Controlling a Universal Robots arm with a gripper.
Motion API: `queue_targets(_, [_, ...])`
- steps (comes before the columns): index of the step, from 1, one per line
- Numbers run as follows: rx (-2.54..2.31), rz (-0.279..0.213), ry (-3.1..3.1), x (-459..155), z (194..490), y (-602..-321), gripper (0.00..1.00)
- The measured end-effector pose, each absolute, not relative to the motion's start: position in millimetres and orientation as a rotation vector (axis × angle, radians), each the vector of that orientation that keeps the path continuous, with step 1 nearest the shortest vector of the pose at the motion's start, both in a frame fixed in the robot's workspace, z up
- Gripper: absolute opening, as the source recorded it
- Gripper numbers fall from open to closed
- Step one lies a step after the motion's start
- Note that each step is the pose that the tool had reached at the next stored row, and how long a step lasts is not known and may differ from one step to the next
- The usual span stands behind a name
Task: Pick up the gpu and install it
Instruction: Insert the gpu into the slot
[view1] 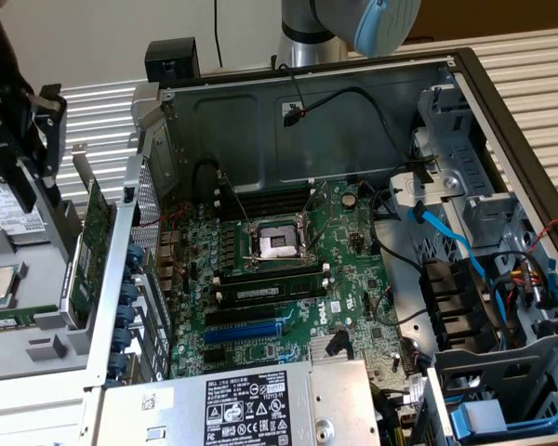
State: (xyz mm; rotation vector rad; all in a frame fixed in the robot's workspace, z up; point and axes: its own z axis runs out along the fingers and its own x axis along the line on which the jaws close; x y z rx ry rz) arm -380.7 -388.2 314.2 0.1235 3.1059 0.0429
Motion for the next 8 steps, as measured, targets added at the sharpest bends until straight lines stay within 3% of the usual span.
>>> queue_targets(4, [0.126, 0.044, 3.105, -381, 307, -388, 0.38])
queue_targets(7, [0.127, 0.044, 3.104, -381, 302, -388, 0.51])
queue_targets(8, [0.128, 0.044, 3.103, -381, 300, -388, 0.51])
